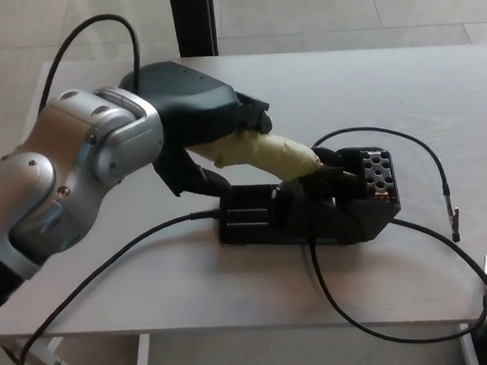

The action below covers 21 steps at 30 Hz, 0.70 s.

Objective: Use the left hand of the robot to grab the soldering gun kept on the middle of the table and pull it out of its base and keep it on the left side of the base

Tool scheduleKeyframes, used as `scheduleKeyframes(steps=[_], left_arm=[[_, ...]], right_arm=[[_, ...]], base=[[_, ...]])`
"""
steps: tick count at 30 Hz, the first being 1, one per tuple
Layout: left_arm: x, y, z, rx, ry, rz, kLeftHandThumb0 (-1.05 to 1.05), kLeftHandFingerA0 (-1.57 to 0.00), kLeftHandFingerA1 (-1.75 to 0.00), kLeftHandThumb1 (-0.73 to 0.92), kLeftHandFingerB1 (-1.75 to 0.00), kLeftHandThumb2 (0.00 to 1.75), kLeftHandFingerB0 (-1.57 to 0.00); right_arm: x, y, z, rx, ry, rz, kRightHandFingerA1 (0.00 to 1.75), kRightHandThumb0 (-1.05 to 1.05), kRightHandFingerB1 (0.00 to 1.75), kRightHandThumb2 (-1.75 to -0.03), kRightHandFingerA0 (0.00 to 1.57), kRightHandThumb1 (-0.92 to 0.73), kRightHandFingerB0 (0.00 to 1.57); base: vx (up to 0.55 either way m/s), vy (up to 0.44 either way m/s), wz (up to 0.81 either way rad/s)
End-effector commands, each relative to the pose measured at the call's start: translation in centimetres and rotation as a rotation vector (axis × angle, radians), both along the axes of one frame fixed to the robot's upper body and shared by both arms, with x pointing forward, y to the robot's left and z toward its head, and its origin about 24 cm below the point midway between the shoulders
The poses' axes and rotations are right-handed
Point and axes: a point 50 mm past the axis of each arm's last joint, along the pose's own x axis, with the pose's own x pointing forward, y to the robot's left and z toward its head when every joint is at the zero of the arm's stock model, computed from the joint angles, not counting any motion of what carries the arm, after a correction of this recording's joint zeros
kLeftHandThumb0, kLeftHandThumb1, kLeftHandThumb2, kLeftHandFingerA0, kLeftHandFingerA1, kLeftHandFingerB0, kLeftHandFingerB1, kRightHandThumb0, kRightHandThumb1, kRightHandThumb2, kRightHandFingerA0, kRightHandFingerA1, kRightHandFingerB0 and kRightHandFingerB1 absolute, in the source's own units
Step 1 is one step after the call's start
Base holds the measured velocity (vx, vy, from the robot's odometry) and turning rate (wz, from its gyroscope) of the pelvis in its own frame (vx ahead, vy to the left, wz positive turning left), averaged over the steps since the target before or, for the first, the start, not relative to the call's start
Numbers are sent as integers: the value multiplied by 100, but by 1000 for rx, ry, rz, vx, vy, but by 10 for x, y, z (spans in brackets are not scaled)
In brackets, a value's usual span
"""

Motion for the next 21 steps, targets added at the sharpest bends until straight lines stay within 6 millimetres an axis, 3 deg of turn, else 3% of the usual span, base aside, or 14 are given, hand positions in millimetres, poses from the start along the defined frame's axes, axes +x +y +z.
scheduleKeyframes(steps=[1,2,3,4,5,8,14,15,17,18,19,20,21], left_arm=[[-4,2,-11,-84,-140,-74,-41,-99,-133,72,-50,62,-48],[-6,1,-13,-139,-170,-91,-23,-102,-165,65,-55,66,-52],[-7,1,-15,-170,-186,-101,-21,-102,-167,61,-55,65,-56],[-8,1,-16,-183,-193,-110,-21,-102,-167,61,-55,65,-56],[-9,1,-17,-187,-207,-119,-25,-102,-168,62,-60,59,-75],[-11,2,-22,-193,-242,-144,-26,-101,-168,55,-70,62,-89],[-9,4,-24,-241,-301,-152,-19,-102,-170,53,-82,63,-86],[-9,5,-26,-259,-318,-160,-23,-101,-173,56,-91,63,-87],[-9,6,-28,-260,-328,-166,-26,-101,-175,60,-91,64,-86],[-9,7,-30,-254,-342,-176,-25,-101,-175,59,-96,65,-86],[-10,7,-31,-251,-350,-184,-24,-101,-175,58,-95,67,-85],[-10,8,-32,-246,-352,-188,-25,-101,-175,58,-93,67,-85],[-10,8,-32,-237,-355,-187,-25,-101,-175,58,-93,67,-85]], right_arm=[[1,-8,11,-23,-39,-11,135,-105,142,-79,103,-62,0],[1,-8,11,-25,-38,-5,125,-105,91,-123,95,-45,2],[1,-8,11,-29,-36,-1,140,-105,142,-80,93,-64,0],[0,-8,11,-33,-36,2,140,-105,142,-80,93,-64,0],[0,-8,11,-32,-35,1,139,-105,144,-79,94,-65,0],[0,-8,11,-38,-26,-10,135,-105,147,-79,97,-66,2],[2,-9,13,-45,-33,-2,135,-105,147,-83,96,-64,5],[1,-9,11,-35,-35,-16,131,-105,145,-84,102,-64,6],[1,-9,12,-33,-38,-18,133,-105,149,-86,107,-62,6],[2,-9,12,-33,-43,-22,126,-105,100,-125,112,-47,18],[2,-9,12,-36,-44,-21,126,-105,100,-124,112,-46,18],[2,-9,13,-35,-48,-20,133,-105,149,-83,109,-64,7],[2,-9,13,-31,-52,-23,133,-105,149,-83,109,-64,7]], base=[[0,0,0],[0,0,0],[0,0,0],[0,0,0],[0,0,0],[0,0,0],[0,0,0],[0,0,0],[0,0,0],[0,0,0],[0,0,0],[0,0,0],[0,0,0]])
